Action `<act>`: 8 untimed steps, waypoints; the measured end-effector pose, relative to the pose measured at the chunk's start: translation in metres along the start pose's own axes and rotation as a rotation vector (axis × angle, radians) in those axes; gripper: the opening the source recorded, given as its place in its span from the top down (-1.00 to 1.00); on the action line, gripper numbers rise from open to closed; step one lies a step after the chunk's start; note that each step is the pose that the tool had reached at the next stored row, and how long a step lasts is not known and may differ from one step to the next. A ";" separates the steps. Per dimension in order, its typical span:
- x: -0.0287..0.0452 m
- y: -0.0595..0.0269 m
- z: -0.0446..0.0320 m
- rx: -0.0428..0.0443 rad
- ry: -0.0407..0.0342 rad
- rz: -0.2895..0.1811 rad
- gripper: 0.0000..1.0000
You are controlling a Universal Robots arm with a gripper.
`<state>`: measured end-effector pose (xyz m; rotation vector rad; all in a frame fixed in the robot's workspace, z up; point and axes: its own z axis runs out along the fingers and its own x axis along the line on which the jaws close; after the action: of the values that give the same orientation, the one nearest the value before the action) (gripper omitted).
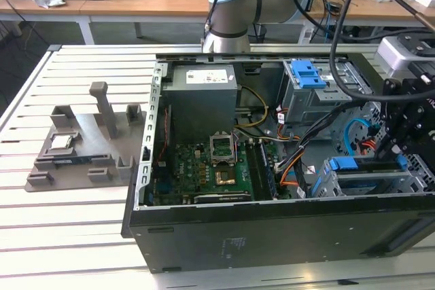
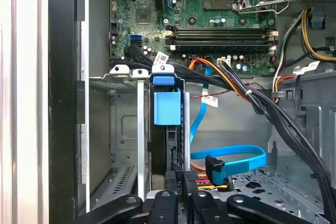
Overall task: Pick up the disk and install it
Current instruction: 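Insert the first disk wire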
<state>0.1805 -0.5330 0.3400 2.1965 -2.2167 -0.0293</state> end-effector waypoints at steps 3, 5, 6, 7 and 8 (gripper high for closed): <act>0.0004 0.0000 0.0009 0.0000 0.0008 0.000 0.66; 0.0004 -0.0001 0.0024 0.0000 0.0008 0.000 0.66; 0.0004 -0.0001 0.0030 0.0000 0.0005 0.000 0.66; 0.0004 -0.0001 0.0033 0.0000 0.0007 0.000 0.66; 0.0004 -0.0001 0.0033 0.0000 0.0010 0.000 0.66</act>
<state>0.1805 -0.5335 0.3367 2.1960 -2.2163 -0.0282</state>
